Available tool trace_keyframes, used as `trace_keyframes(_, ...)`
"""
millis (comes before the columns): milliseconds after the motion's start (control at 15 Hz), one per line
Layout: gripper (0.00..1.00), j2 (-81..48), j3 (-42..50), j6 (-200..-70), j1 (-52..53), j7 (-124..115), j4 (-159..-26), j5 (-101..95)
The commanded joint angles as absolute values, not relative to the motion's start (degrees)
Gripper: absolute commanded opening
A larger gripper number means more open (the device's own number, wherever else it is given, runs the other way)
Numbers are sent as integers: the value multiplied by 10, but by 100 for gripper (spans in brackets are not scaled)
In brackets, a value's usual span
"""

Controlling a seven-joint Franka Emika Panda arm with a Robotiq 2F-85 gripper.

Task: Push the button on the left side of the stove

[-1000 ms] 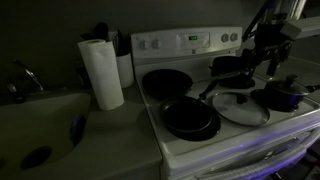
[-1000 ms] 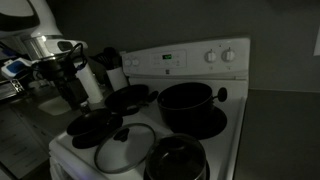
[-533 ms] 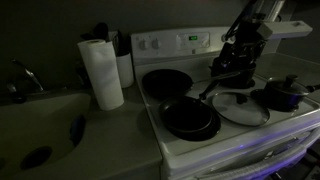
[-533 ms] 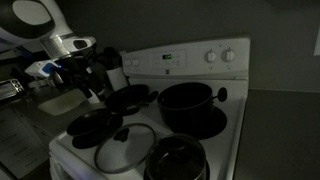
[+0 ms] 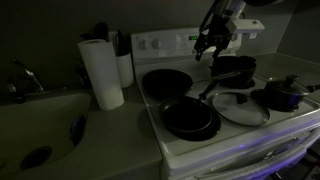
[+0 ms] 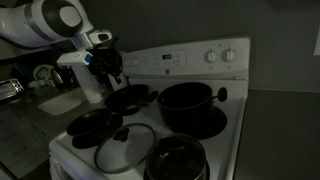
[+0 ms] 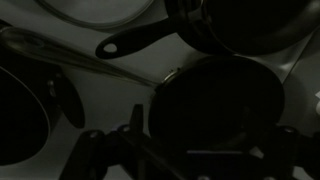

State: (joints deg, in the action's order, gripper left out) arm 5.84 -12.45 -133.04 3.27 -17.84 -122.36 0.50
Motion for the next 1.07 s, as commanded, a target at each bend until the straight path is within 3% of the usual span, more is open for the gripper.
trace_keyframes(0,100,-16,-111,-1323,53,-132,-1134,4)
trace_keyframes(600,100,-124,-110,-1338,76,-46,-1000,23)
trace_keyframes(1000,100,-125,-105,-1353,84,-69,-1002,29)
